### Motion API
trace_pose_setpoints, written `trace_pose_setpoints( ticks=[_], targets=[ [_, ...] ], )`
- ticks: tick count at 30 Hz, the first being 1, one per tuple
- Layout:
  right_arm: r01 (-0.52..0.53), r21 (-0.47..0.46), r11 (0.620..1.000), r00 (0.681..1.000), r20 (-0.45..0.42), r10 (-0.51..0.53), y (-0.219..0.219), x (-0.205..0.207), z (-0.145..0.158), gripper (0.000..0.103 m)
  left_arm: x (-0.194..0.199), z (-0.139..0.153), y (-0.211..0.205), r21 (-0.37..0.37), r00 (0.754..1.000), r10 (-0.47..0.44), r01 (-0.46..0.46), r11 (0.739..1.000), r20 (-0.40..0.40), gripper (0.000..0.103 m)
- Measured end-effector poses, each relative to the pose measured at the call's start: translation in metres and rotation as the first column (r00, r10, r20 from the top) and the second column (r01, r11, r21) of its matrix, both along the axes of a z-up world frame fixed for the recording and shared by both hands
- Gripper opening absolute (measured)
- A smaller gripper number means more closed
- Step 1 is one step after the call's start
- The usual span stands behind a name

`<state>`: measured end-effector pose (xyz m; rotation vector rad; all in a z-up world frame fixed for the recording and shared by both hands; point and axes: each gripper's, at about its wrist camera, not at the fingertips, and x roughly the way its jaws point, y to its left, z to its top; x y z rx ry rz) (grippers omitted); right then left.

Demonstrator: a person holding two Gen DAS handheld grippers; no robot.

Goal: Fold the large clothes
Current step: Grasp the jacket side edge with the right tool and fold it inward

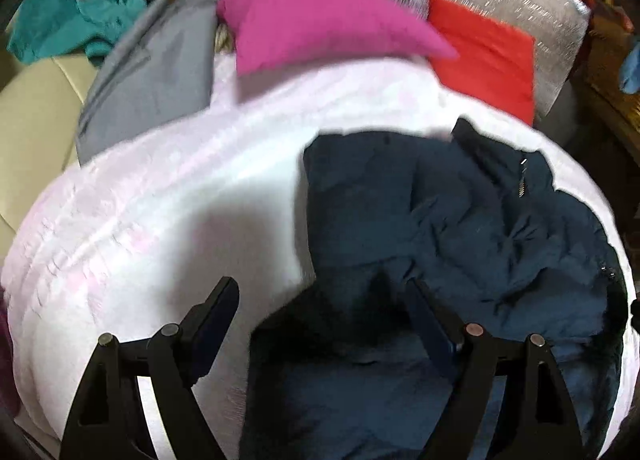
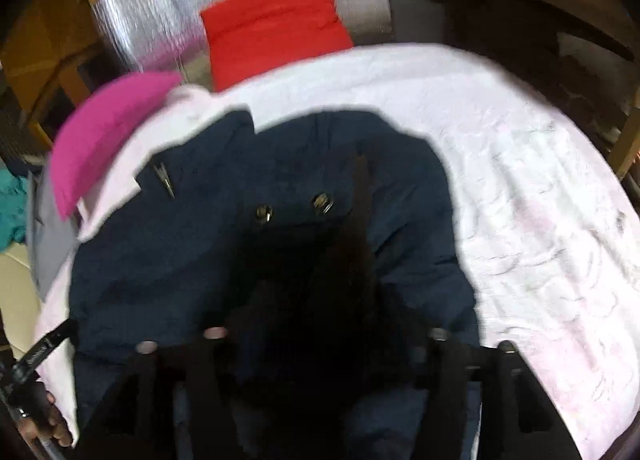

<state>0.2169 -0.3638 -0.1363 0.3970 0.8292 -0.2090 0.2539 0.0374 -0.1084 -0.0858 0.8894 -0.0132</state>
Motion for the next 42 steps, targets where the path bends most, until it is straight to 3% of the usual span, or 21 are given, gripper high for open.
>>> trace_pose_setpoints(
  ticks=[6,10,12,14,27,32,37,40,42],
  targets=[
    [0.050,0.045,0.998,0.995,0.086,-0.054,-0.033,-0.043,0.013,0.063,-0.013,0.023,0.000,-0.028,0.991,-0.066,0.070,0.997,0.114,0.085],
    [0.049,0.127,0.991,0.987,0.145,-0.067,-0.048,-0.056,0.006,0.062,-0.025,0.030,-0.019,0.014,0.979,-0.123,0.123,0.992,0.163,0.085],
    [0.010,0.133,0.991,0.991,0.131,-0.028,-0.046,-0.057,0.000,0.045,-0.027,0.031,-0.030,0.031,0.972,-0.155,0.152,0.988,0.178,0.085],
    [-0.025,0.117,0.993,0.993,0.121,0.011,-0.040,-0.052,-0.003,0.042,-0.028,0.033,-0.040,0.060,0.967,-0.168,0.160,0.985,0.192,0.085],
    [-0.155,0.193,0.969,0.981,0.148,0.127,-0.010,0.003,-0.014,0.042,-0.022,0.025,-0.074,0.162,0.958,-0.205,0.173,0.971,0.203,0.085],
    [-0.156,0.220,0.963,0.988,0.036,0.152,-0.007,0.027,-0.039,0.041,-0.022,0.025,-0.081,0.190,0.951,-0.222,0.182,0.965,0.217,0.085],
    [-0.166,0.272,0.948,0.985,0.009,0.170,-0.010,0.022,-0.035,0.041,-0.024,0.028,-0.085,0.198,0.945,-0.227,0.182,0.963,0.235,0.085],
    [-0.159,0.292,0.943,0.987,0.073,0.144,-0.022,0.010,-0.018,0.041,-0.025,0.028,-0.086,0.205,0.943,-0.228,0.180,0.962,0.242,0.085],
    [-0.124,0.289,0.949,0.987,0.131,0.089,-0.033,0.003,-0.008,0.048,-0.024,0.027,-0.086,0.213,0.944,-0.229,0.180,0.960,0.239,0.085]
  ],
)
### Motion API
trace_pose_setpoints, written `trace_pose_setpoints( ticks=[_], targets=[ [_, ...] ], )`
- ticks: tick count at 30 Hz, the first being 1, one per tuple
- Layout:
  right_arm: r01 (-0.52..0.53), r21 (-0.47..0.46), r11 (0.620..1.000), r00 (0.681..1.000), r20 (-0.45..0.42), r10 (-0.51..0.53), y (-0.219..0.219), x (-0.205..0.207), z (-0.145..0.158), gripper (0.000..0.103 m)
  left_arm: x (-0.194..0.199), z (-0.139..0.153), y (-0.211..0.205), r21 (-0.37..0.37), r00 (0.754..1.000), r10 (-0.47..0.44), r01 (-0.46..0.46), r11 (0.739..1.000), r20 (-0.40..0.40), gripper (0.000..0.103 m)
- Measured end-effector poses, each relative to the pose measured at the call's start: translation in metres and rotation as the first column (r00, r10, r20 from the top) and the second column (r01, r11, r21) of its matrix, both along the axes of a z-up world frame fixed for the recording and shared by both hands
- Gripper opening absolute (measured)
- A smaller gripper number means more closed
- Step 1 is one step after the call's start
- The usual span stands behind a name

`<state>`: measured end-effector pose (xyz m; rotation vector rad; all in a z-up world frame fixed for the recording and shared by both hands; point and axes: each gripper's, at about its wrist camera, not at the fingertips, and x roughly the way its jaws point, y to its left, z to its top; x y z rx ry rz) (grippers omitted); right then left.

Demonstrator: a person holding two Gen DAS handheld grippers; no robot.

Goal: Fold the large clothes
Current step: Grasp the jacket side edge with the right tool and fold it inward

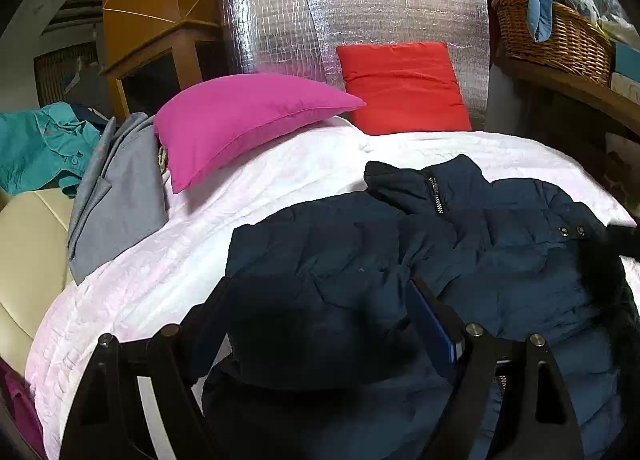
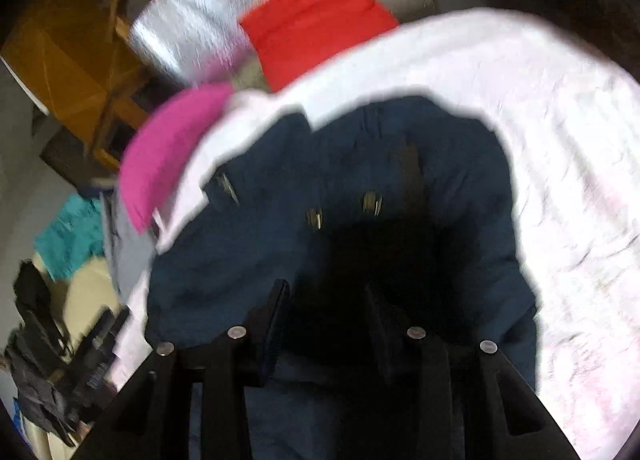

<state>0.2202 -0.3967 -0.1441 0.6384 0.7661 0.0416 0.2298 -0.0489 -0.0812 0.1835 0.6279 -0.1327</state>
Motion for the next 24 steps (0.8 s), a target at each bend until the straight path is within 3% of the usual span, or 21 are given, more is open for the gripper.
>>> trace_pose_setpoints(
  ticks=[2,5,8,9,11,14,17,22,24],
  targets=[
    [0.051,0.020,0.998,0.998,0.020,-0.052,-0.015,-0.004,0.001,0.058,0.003,-0.004,0.001,0.015,1.000,0.008,-0.008,1.000,-0.019,0.085],
    [0.095,0.079,0.992,0.994,-0.051,-0.091,-0.035,0.002,-0.022,0.059,0.017,-0.013,0.012,0.030,0.996,0.051,-0.049,0.998,-0.076,0.085],
    [0.102,0.206,0.973,0.994,-0.062,-0.091,-0.049,0.009,-0.045,0.058,0.033,-0.024,0.036,-0.046,0.982,0.107,-0.115,0.992,-0.157,0.085],
    [0.097,0.222,0.970,0.995,-0.054,-0.087,-0.050,0.009,-0.046,0.059,0.041,-0.030,0.047,-0.098,0.973,0.118,-0.139,0.985,-0.199,0.085],
    [0.076,0.254,0.964,0.997,-0.035,-0.069,-0.047,0.011,-0.048,0.058,0.050,-0.044,0.055,-0.130,0.957,0.117,-0.156,0.979,-0.264,0.085],
    [0.011,0.241,0.971,0.999,-0.041,-0.001,-0.029,0.022,-0.046,0.028,0.057,-0.062,0.053,-0.119,0.940,0.114,-0.159,0.980,-0.321,0.085],
    [-0.019,0.111,0.994,1.000,-0.015,0.021,-0.008,0.020,-0.028,0.011,0.053,-0.053,0.051,-0.124,0.949,0.107,-0.149,0.981,-0.297,0.085],
    [-0.025,0.053,0.998,0.991,0.136,0.018,0.003,-0.009,0.011,0.010,0.047,-0.042,0.058,-0.116,0.956,0.148,-0.182,0.976,-0.253,0.085],
    [-0.003,0.017,1.000,0.995,0.095,0.001,0.004,-0.009,0.007,0.010,0.053,-0.055,0.060,-0.069,0.934,0.181,-0.211,0.975,-0.307,0.085]
  ],
)
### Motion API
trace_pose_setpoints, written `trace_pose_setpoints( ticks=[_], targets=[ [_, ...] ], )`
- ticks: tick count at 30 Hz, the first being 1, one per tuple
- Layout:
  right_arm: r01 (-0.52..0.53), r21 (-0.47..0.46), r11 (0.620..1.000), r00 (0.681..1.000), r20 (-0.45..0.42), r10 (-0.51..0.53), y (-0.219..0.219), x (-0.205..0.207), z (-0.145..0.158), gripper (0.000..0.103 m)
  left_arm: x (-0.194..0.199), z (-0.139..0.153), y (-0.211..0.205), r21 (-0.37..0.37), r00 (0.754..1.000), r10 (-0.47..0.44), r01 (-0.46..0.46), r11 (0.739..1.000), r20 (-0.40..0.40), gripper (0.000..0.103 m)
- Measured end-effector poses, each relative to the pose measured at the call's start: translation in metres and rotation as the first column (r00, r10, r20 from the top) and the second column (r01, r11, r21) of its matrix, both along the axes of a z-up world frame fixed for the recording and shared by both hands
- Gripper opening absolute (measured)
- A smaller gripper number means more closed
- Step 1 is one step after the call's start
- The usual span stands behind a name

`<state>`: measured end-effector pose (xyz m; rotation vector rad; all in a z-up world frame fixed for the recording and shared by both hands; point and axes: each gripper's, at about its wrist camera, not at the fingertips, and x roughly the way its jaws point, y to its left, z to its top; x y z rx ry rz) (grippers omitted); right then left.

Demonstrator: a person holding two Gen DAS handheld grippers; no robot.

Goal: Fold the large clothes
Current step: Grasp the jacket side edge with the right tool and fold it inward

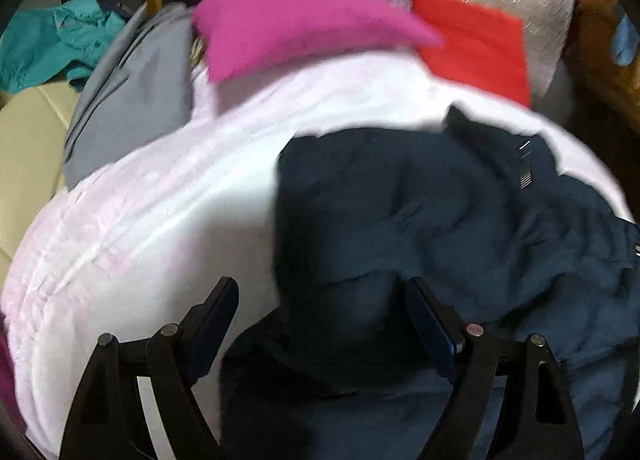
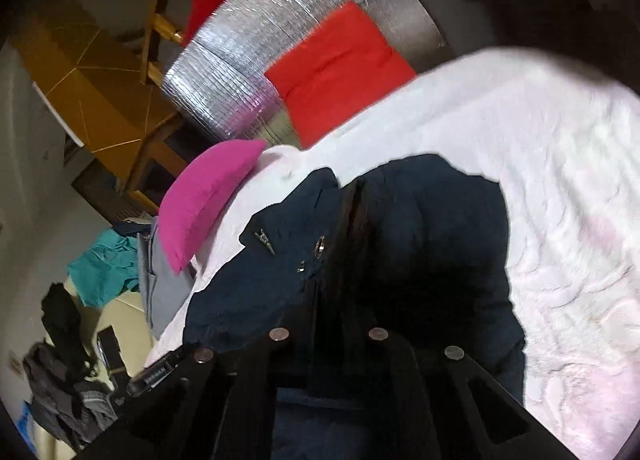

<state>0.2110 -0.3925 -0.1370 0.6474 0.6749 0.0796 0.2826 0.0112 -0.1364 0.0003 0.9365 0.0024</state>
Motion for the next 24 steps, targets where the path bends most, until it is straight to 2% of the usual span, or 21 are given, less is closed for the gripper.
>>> trace_pose_setpoints(
  ticks=[1,2,4,6,8,10,11,12,14,16,18,21,23,24],
  targets=[
    [0.011,-0.011,1.000,0.999,-0.045,-0.012,-0.002,0.002,-0.007,0.010,0.003,-0.006,0.000,-0.015,1.000,-0.004,0.004,1.000,-0.027,0.086],
    [0.021,-0.022,1.000,0.991,-0.129,-0.024,-0.004,0.007,-0.022,0.010,0.004,-0.008,0.001,-0.031,0.999,-0.004,0.003,1.000,-0.039,0.086],
    [-0.002,0.004,1.000,0.976,-0.217,0.003,-0.007,0.013,-0.039,0.011,0.003,-0.005,0.005,-0.057,0.999,0.002,-0.004,0.998,-0.039,0.085],
    [0.002,0.021,1.000,0.979,-0.206,0.003,-0.011,0.008,-0.032,0.014,-0.001,0.006,0.010,-0.070,1.000,0.013,-0.014,0.997,-0.009,0.085],
    [0.014,0.033,0.999,0.989,-0.150,-0.009,-0.020,-0.001,-0.020,0.014,0.000,0.016,0.020,-0.101,0.999,0.033,-0.031,0.994,0.025,0.086],
    [0.077,0.027,0.997,0.991,-0.113,-0.073,-0.038,-0.013,-0.012,0.030,-0.001,0.024,0.034,-0.151,0.995,0.079,-0.070,0.986,0.053,0.091],
    [0.114,0.027,0.993,0.988,-0.112,-0.110,-0.046,-0.018,-0.012,0.061,0.000,0.025,0.041,-0.171,0.993,0.104,-0.093,0.981,0.058,0.093],
    [0.147,0.036,0.988,0.984,-0.109,-0.142,-0.055,-0.021,-0.014,0.084,0.001,0.022,0.048,-0.190,0.990,0.130,-0.117,0.975,0.054,0.094],
    [0.168,0.059,0.984,0.979,-0.128,-0.159,-0.066,-0.016,-0.024,0.084,0.008,0.015,0.055,-0.196,0.989,0.144,-0.137,0.971,0.018,0.094],
    [0.124,0.128,0.984,0.983,-0.152,-0.105,-0.069,-0.008,-0.039,0.083,0.014,0.001,0.056,-0.204,0.991,0.127,-0.132,0.970,-0.038,0.094],
    [0.068,0.153,0.986,0.983,-0.181,-0.040,-0.062,0.004,-0.052,0.082,0.019,-0.010,0.052,-0.252,0.994,0.080,-0.098,0.963,-0.077,0.094],
    [0.008,0.113,0.994,0.980,-0.196,0.015,-0.041,0.016,-0.060,0.069,0.020,-0.014,0.043,-0.315,0.996,0.037,-0.059,0.947,-0.076,0.094],
    [-0.004,0.044,0.999,0.982,-0.190,0.012,-0.028,0.019,-0.056,0.049,0.019,-0.008,0.036,-0.322,0.999,0.009,-0.024,0.947,-0.048,0.078],
    [-0.003,0.003,1.000,0.984,-0.176,0.004,-0.021,0.018,-0.047,0.040,0.019,-0.005,0.030,-0.318,0.999,-0.017,0.004,0.948,-0.038,0.059]
  ],
)
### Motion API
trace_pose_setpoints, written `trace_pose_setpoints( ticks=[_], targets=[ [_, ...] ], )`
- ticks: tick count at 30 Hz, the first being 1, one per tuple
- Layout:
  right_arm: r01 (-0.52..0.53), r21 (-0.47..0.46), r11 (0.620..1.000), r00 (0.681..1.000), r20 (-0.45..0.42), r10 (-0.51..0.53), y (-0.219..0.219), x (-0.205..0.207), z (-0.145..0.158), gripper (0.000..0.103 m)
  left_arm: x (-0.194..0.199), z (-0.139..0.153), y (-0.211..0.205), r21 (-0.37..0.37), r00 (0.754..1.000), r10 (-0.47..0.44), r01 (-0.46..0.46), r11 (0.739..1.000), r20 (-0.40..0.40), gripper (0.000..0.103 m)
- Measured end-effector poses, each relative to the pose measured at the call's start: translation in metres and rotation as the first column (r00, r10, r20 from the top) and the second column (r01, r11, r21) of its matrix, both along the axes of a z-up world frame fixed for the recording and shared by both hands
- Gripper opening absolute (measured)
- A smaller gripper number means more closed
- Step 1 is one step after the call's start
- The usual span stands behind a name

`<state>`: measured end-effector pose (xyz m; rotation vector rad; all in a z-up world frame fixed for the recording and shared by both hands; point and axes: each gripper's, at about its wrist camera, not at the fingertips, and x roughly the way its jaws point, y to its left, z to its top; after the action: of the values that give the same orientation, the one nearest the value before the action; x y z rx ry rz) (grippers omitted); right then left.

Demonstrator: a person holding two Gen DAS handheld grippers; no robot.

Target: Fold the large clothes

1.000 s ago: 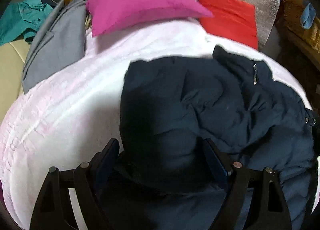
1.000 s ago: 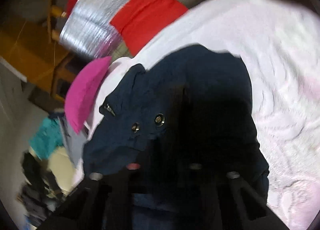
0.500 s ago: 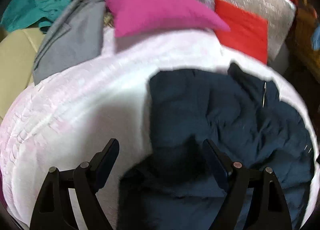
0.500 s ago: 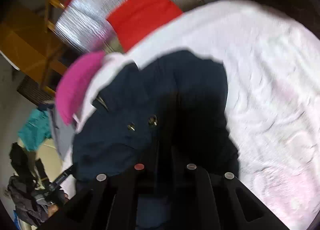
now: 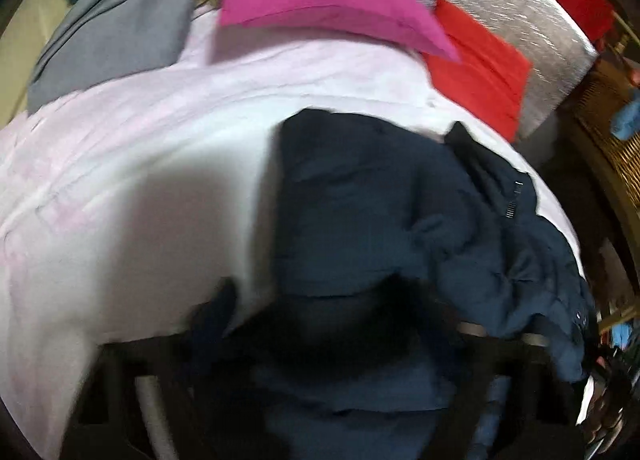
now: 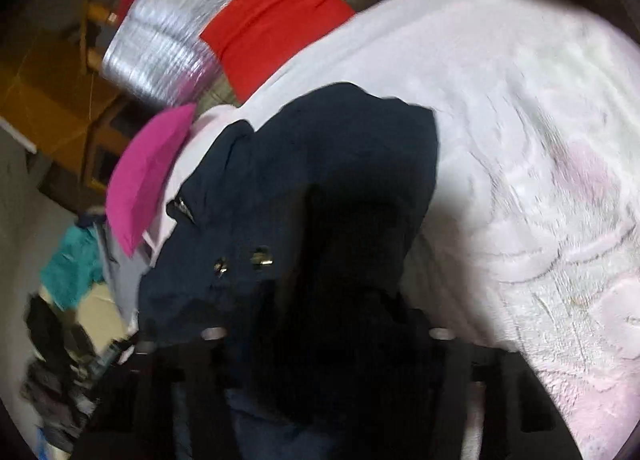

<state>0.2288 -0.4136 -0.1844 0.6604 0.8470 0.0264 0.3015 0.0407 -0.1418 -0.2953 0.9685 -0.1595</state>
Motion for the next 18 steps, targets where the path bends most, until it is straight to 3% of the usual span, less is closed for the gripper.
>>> trace_pose_setpoints(
  ticks=[4,6,8,10,13,15,18],
  targets=[
    [0.026,-0.213,0.977,0.993,0.118,-0.001,0.032,-0.007,0.034,0.031,0.000,0.002,-0.012,0.098,1.000,0.005,-0.007,0.995,0.013,0.060],
    [0.032,-0.247,0.968,0.996,0.086,-0.011,0.032,-0.001,0.025,0.031,0.001,-0.004,-0.014,0.127,1.000,0.015,-0.014,0.992,-0.004,0.068],
    [0.028,-0.237,0.971,0.999,-0.015,-0.032,0.026,0.011,0.001,0.031,-0.001,-0.005,-0.013,0.144,1.000,0.024,-0.022,0.989,-0.013,0.077],
    [0.038,-0.188,0.982,0.998,-0.032,-0.045,0.018,0.011,-0.003,0.034,-0.004,-0.003,-0.010,0.160,0.999,0.042,-0.038,0.986,-0.019,0.079],
    [0.068,-0.178,0.982,0.998,-0.002,-0.069,0.017,-0.002,0.018,0.037,-0.014,0.013,-0.007,0.195,0.997,0.071,-0.075,0.978,0.025,0.079],
    [0.105,-0.178,0.979,0.994,0.029,-0.101,0.016,-0.014,0.030,0.047,-0.022,0.028,-0.010,0.211,0.995,0.068,-0.083,0.974,0.078,0.079],
    [0.123,-0.118,0.985,0.985,0.133,-0.107,0.014,-0.037,0.052,0.048,-0.044,0.052,-0.023,0.160,0.983,0.005,-0.035,0.986,0.186,0.079]
  ],
)
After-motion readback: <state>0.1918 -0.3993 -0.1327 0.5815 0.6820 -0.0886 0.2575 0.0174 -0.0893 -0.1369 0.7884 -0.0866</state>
